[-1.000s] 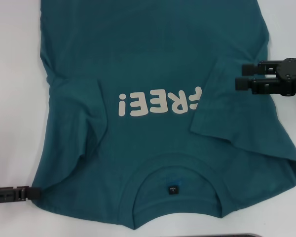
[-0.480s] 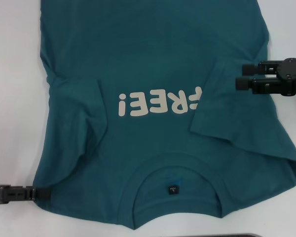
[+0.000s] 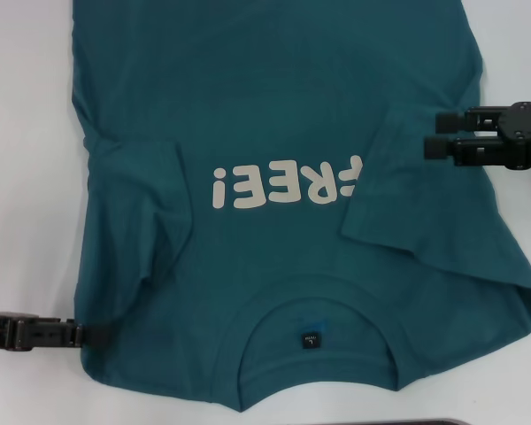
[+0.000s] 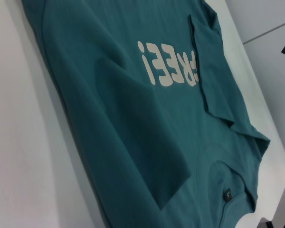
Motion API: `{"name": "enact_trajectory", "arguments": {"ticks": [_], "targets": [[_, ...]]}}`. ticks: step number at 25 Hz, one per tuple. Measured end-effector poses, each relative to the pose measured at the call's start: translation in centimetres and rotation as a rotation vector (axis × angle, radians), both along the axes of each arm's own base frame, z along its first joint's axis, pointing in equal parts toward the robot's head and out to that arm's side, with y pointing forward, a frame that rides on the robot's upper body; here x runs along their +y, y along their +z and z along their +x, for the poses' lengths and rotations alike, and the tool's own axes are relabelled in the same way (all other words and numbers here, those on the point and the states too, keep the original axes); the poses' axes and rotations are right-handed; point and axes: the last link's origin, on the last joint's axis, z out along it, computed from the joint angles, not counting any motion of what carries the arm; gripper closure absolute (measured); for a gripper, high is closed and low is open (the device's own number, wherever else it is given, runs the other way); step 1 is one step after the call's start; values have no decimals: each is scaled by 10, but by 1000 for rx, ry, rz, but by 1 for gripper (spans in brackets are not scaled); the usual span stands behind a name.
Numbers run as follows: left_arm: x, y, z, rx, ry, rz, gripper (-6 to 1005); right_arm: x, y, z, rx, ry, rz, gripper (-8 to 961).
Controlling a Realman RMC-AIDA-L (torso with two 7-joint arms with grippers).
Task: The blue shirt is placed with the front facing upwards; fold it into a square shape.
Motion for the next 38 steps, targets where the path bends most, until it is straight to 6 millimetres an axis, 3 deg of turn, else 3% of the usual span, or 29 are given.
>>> {"name": "enact_trajectory", "arguments": {"ticks": [33,38], "targets": [[10,3,-5,82,27,7,251,0,2,1,19,-7,23,224],[12,1,-7,109,32,2,469,0,2,0,24,-3,26,224]]}}
